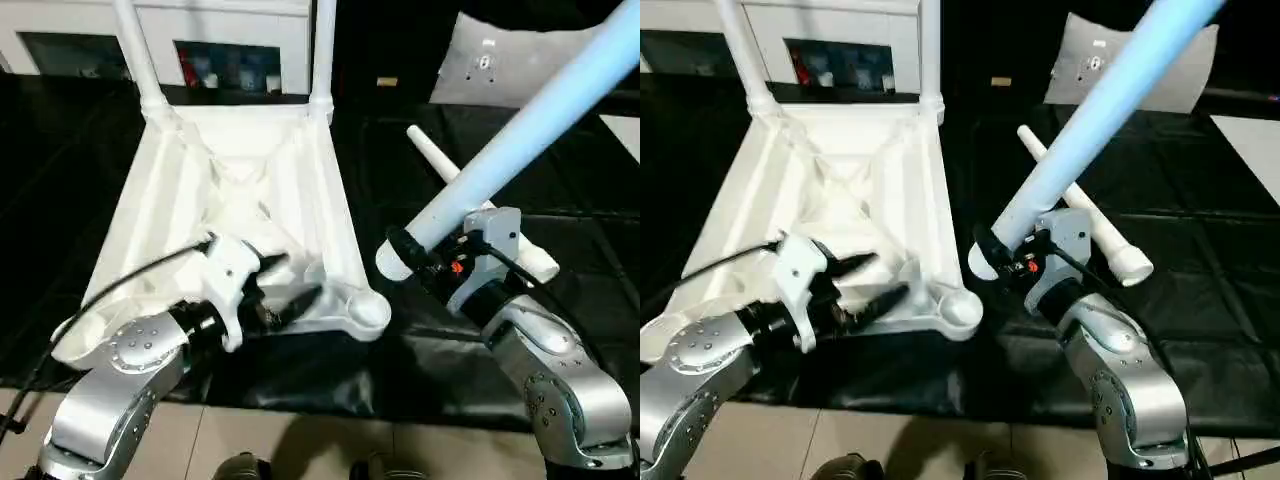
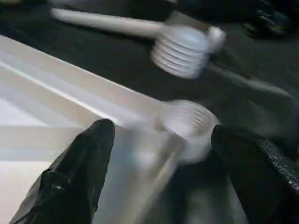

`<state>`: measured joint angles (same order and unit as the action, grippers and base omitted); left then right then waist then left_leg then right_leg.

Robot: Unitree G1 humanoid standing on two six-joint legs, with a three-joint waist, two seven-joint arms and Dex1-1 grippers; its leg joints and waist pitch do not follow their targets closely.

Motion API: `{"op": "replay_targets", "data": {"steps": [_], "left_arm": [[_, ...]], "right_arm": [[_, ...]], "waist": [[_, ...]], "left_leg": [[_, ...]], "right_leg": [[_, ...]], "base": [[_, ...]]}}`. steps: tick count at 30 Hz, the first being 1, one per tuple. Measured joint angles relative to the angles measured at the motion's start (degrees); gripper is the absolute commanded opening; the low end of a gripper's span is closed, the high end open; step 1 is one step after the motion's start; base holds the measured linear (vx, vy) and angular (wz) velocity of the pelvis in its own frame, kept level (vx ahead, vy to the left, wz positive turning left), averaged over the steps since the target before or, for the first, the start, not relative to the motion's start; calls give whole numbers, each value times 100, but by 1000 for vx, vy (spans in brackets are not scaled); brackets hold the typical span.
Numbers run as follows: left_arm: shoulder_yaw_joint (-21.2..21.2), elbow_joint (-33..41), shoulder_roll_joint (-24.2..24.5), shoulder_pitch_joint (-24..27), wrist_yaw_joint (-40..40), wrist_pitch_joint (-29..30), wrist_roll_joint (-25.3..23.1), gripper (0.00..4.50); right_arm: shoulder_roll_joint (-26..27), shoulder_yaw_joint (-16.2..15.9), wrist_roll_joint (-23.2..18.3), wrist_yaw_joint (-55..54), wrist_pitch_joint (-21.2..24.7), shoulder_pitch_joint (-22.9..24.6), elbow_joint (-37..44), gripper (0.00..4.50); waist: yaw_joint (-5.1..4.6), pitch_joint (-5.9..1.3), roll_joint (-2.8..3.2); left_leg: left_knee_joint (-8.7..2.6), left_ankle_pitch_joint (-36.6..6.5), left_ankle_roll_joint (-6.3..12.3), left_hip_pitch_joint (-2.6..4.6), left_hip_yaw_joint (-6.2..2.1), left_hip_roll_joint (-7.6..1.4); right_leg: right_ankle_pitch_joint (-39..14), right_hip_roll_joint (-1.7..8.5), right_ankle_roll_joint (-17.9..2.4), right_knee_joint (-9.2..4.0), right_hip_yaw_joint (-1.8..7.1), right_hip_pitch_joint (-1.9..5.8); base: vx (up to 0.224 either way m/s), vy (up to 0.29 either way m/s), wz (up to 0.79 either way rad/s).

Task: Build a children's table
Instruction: Insert table leg to table base

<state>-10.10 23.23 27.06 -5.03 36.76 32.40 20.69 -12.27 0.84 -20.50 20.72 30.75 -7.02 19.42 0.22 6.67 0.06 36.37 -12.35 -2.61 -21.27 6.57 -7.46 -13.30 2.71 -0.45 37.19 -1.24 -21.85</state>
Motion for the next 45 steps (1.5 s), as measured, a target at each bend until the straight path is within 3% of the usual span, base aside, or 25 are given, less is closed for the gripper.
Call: {"op": "replay_targets", "data": {"steps": [4, 10, 17, 22, 27, 45], "left_arm": [[-489, -448, 618, -531, 937, 14, -72, 385], [-900, -1540, 505, -1355, 1380, -524, -623, 337], [-1163, -2228, 564, -1760, 1947, -781, -752, 279], [-1201, -2555, 505, -1847, 2068, -941, -878, 228], [-1281, -2734, 489, -1960, 2193, -1080, -930, 187], [-1419, -2806, 599, -1948, 2452, -1334, -1317, 18]], "right_arm": [[-211, -15, 9, 274, -7, -1, -89, 191], [-268, -121, -31, 395, 12, 29, -90, 191], [-403, -137, 46, 481, -21, 65, -108, 191], [-434, -135, 88, 475, -26, 96, -108, 191], [-450, -140, 96, 479, -39, 163, -108, 191], [-484, -270, 214, 542, -131, 190, -108, 191]], "waist": [[7, 0, -1], [10, -3, -5], [15, -9, 2], [27, -16, 13], [68, -17, 16], [166, -21, 11]], "left_leg": [[-6, 1, 2, 6, 51, 0], [-5, 16, 26, 10, 111, 0], [-7, 44, 72, 11, 162, -15], [-52, 41, 74, -2, 179, -26], [-62, 67, 102, -65, 186, -45], [-61, 75, 71, -64, 211, -57]], "right_leg": [[0, 34, 1, -15, 4, -3], [1, 59, -1, -19, 21, -8], [94, 67, -31, -18, 33, -17], [101, 65, -27, -24, 28, -43], [100, 56, -25, -17, 17, -114], [115, 59, -37, -17, 18, -114]], "base": [[-28, 13, -2], [0, 0, 0], [0, 0, 0], [51, -13, 0], [0, 0, 0], [0, 0, 0]]}}
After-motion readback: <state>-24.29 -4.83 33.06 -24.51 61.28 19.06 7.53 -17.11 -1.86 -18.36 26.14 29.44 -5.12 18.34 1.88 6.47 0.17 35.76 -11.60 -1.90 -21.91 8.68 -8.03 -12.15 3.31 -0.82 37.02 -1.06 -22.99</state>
